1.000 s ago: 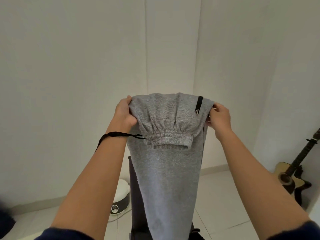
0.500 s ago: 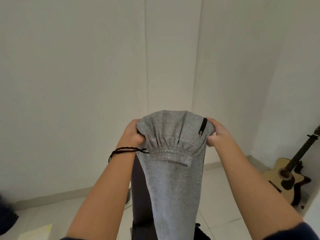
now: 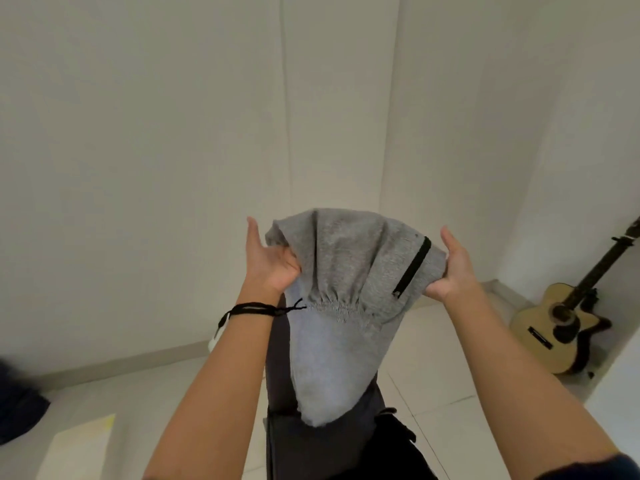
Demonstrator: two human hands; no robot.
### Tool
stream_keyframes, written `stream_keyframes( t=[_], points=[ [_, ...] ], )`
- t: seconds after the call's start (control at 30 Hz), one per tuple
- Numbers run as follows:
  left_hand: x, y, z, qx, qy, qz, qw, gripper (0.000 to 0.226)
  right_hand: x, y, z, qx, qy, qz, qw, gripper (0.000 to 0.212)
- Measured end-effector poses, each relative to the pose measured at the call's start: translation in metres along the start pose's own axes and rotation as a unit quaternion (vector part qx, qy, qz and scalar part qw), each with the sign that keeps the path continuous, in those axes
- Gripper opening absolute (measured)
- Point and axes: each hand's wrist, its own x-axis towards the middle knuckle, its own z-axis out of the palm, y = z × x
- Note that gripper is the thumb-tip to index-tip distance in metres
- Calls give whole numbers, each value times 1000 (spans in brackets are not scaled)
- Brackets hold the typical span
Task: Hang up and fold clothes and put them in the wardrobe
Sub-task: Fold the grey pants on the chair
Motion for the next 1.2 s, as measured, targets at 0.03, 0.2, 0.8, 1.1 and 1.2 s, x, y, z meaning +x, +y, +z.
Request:
stream_keyframes(
  t=[0.03, 0.2, 0.8, 1.1, 1.2],
  points=[
    [0, -4, 0, 82, 15, -19, 996, 53, 2, 3, -2, -27, 0, 14, 1000, 54],
    [-6, -20, -7, 252, 88, -37, 963, 23, 8, 20, -16, -87, 7, 31, 996, 30],
    [-6, -25, -26, 26, -71, 12, 997, 34, -4, 8, -22, -19, -95, -139, 986, 28],
    [-9, -26, -29, 201, -28, -23, 979, 28, -3, 29, -21, -78, -38, -28, 996, 35],
    [-12, -26, -39, 102, -28, -11, 994, 29, -7, 31, -16, -66, -75, -48, 994, 48]
  ],
)
